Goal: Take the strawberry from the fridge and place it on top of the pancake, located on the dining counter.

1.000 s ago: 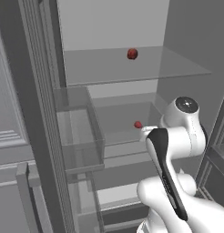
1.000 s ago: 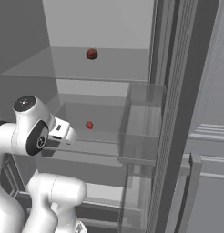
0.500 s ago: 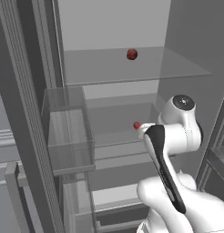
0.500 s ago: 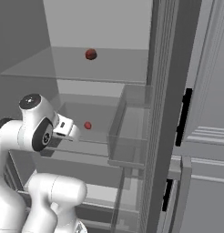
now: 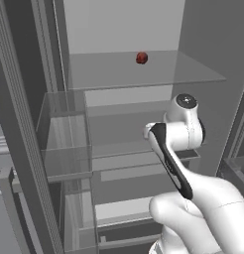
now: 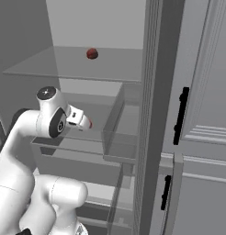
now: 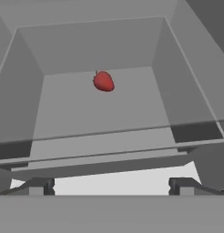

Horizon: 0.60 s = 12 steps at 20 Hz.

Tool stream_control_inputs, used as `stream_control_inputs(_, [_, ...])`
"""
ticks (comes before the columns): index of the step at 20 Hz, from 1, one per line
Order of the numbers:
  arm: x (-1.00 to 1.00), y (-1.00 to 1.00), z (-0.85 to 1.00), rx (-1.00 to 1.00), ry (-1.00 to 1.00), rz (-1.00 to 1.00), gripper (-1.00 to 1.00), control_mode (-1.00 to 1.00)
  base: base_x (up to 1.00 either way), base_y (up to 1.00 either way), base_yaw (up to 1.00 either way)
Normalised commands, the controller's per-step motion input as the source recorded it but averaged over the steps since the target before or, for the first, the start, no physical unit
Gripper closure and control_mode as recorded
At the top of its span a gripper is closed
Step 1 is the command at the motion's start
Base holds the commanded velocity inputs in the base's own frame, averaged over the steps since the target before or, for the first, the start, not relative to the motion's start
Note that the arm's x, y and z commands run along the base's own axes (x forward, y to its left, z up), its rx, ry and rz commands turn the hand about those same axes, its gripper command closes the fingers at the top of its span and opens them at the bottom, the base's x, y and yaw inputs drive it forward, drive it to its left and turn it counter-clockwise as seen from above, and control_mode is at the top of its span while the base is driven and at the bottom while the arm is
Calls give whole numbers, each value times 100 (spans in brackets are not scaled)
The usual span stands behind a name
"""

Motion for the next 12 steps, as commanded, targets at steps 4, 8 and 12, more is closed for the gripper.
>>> stream_control_inputs(4, [38,0,-10,0,-2,0,-100,-100,0,0,0])
stream_control_inputs(8, [27,0,-35,0,0,0,-100,-100,0,0,0])
stream_control_inputs(12, [30,0,-53,0,0,0,-100,-100,0,0,0])
